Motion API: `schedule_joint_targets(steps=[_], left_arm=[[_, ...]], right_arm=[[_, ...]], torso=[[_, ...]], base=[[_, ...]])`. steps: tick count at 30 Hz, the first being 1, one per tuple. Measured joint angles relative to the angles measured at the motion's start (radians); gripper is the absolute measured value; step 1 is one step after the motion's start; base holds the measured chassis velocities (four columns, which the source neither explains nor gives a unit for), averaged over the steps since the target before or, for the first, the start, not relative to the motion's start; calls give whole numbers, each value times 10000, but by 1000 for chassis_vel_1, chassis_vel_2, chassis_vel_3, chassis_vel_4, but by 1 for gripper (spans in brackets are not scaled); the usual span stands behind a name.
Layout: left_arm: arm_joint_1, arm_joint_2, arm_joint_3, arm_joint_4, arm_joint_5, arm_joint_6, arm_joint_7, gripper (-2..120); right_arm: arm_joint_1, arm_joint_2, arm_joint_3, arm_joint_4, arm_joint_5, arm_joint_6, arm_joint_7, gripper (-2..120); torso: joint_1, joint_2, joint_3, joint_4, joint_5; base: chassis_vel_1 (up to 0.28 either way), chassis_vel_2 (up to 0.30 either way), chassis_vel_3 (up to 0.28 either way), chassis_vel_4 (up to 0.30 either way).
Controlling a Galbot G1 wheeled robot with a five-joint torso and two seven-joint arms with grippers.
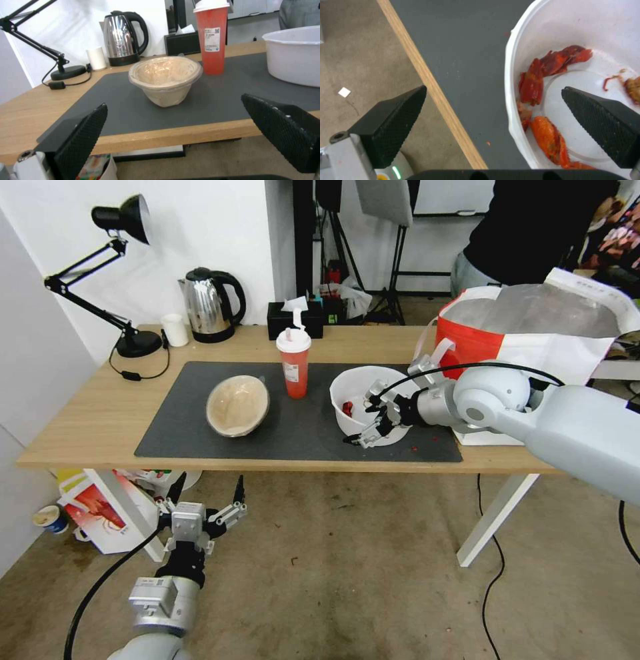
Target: Pick up the trash from the table and place it into the takeout bag.
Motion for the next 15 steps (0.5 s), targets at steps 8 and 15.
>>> schedule_joint_targets(steps=[8,15], left_arm=[[0,0,-1,0,0,0,0,100],[0,0,-1,0,0,0,0,100]], right_arm=[[-111,63,37,-131,81,-3,-45,100],[-273,86,40,-240,79,-4,-105,96]], torso=[[0,0,0,-1,-1],[0,1,0,-1,0]], base=[[0,0,0,0],[0,0,0,0]])
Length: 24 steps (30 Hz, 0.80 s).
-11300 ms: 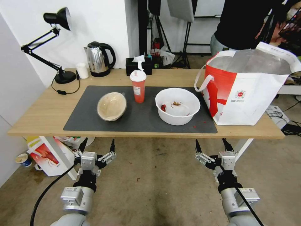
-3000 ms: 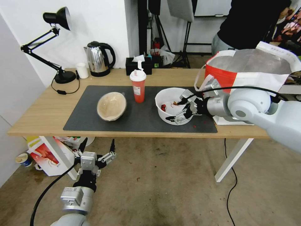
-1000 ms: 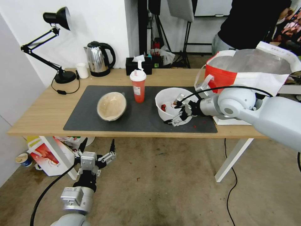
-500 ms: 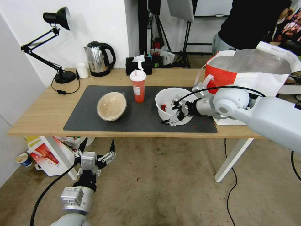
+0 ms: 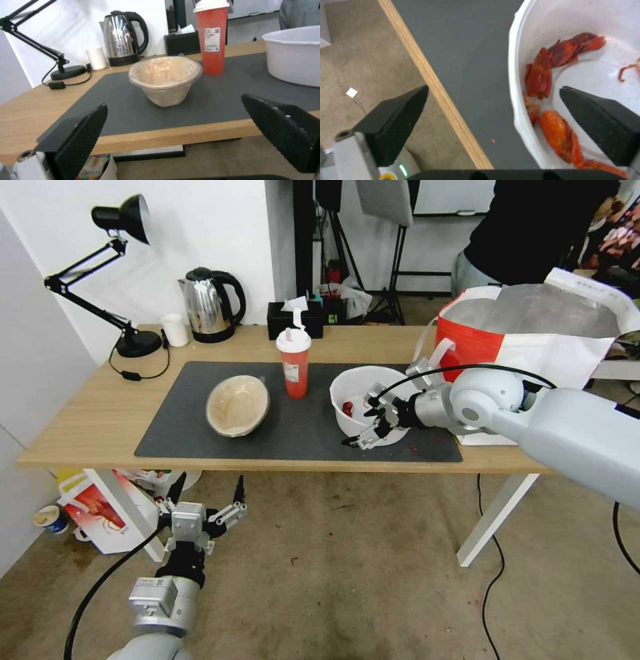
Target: Pick up the trash from the table and place it into the takeout bag.
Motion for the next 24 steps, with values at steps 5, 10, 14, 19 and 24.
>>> schedule_joint_targets(steps=[5,10,14,19,24], left_arm=[[0,0,1,0,0,0,0,100],[1,0,0,0,0,0,0,100],[0,0,0,0,0,0,0,100],[1,0,0,0,0,0,0,100],[0,0,1,0,0,0,0,100]], right_arm=[[-96,47,0,-181,-39,-2,-64,79],[-62,44,-98,-349,-47,-4,-72,61],[-35,46,-139,-461,-53,-5,-72,45],[-23,39,-194,-470,-60,-4,-60,27],[24,23,-255,-470,-64,-5,-51,10]], torso=[[0,0,0,0,0],[0,0,0,0,0],[0,0,0,0,0],[0,0,0,0,1],[0,0,0,0,1]], base=[[0,0,0,0],[0,0,0,0],[0,0,0,0],[0,0,0,0],[0,0,0,0]])
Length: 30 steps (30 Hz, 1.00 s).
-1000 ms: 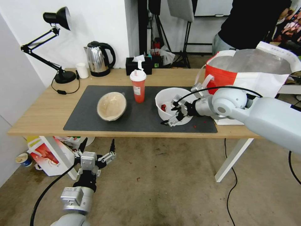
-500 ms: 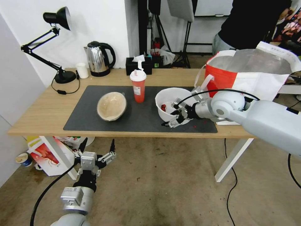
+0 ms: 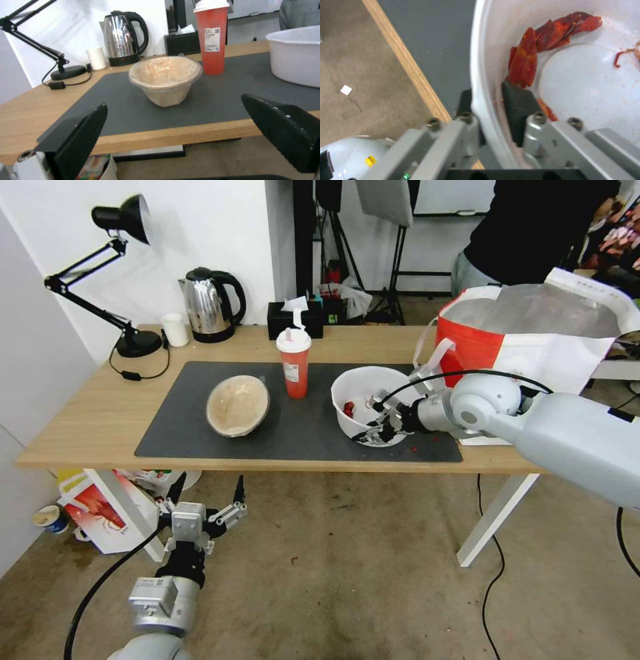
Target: Pick up the trash from the table and place it into the takeout bag.
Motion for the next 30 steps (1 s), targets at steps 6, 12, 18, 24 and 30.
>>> schedule_joint_targets(steps=[6,12,18,24,30], left_arm=[[0,0,0,0,0,0,0,100],[0,0,0,0,0,0,0,100],[0,0,0,0,0,0,0,100],[0,0,0,0,0,0,0,100],[0,0,0,0,0,0,0,100]], right_arm=[[48,-6,-43,-39,-9,4,12,0],[173,-2,-127,-46,-20,4,5,0],[227,7,-155,-10,-22,5,-3,0],[221,-2,66,80,18,8,-64,0],[297,-131,521,352,253,12,-97,0]], torso=[[0,0,-1,1,-1],[0,0,-1,0,-1],[0,0,0,0,-1],[0,0,0,0,0],[0,0,0,0,0]], base=[[0,0,0,0],[0,0,0,0],[0,0,0,0],[0,0,0,0],[0,0,0,0]])
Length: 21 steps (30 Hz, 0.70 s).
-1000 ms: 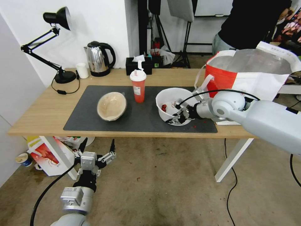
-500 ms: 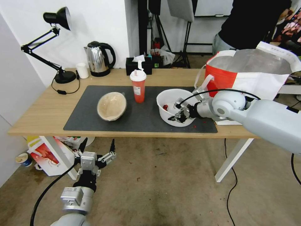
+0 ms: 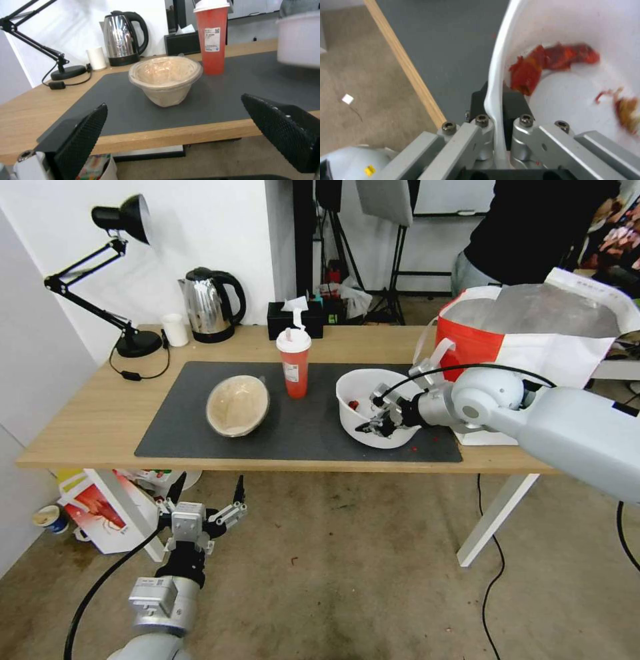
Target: Pick up the trash from the table and place it into the takeout bag.
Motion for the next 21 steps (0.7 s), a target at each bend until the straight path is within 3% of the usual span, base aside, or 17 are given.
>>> schedule_joint_targets(steps=[11,21], left_arm=[[0,0,0,-1,0,0,0,100],[0,0,0,0,0,0,0,100]], right_arm=[[875,-273,796,453,-7,21,-440,0],[2213,-45,464,382,273,27,-662,0]], torso=[[0,0,0,-1,-1],[0,0,0,0,-2]], base=[[0,0,0,0],[0,0,0,0]])
